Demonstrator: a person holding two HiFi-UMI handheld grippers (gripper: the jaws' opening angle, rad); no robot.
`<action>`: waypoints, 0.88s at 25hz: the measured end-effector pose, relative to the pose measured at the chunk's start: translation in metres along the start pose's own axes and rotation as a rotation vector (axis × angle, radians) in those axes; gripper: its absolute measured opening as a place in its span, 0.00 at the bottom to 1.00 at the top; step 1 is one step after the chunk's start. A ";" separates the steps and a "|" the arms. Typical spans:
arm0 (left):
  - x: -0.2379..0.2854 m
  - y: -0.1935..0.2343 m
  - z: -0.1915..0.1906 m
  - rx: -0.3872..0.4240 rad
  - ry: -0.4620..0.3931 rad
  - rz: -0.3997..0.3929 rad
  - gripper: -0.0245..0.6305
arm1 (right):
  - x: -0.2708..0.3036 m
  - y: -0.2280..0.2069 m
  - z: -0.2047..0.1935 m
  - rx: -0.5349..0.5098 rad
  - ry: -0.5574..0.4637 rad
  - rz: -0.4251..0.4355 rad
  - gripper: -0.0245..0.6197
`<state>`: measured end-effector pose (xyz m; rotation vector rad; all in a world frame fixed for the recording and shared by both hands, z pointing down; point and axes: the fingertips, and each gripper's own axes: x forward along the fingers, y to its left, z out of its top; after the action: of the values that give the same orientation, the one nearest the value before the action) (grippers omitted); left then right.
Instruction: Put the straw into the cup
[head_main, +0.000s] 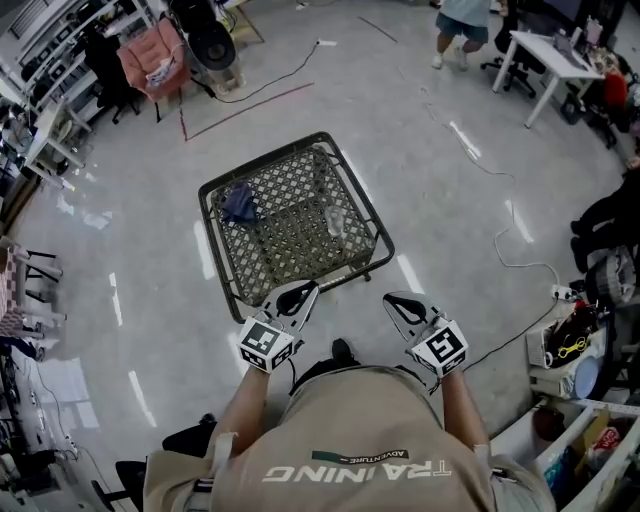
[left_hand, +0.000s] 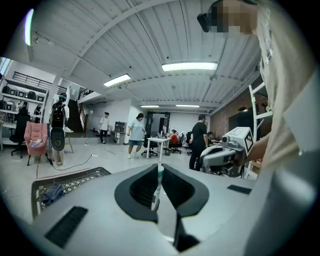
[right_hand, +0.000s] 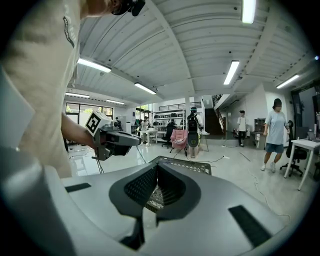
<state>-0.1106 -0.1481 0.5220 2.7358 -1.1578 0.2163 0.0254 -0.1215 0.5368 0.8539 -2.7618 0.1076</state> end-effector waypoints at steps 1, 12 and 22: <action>0.003 0.007 0.001 -0.001 0.000 -0.006 0.09 | 0.005 -0.004 0.001 0.003 0.001 -0.008 0.06; 0.038 0.065 -0.007 -0.030 0.045 0.034 0.09 | 0.048 -0.048 0.000 0.032 0.020 0.024 0.06; 0.075 0.115 0.017 -0.060 0.031 0.235 0.09 | 0.098 -0.133 0.027 -0.031 -0.031 0.179 0.06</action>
<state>-0.1403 -0.2830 0.5304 2.5328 -1.4513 0.2467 0.0159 -0.2884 0.5352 0.6040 -2.8566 0.0842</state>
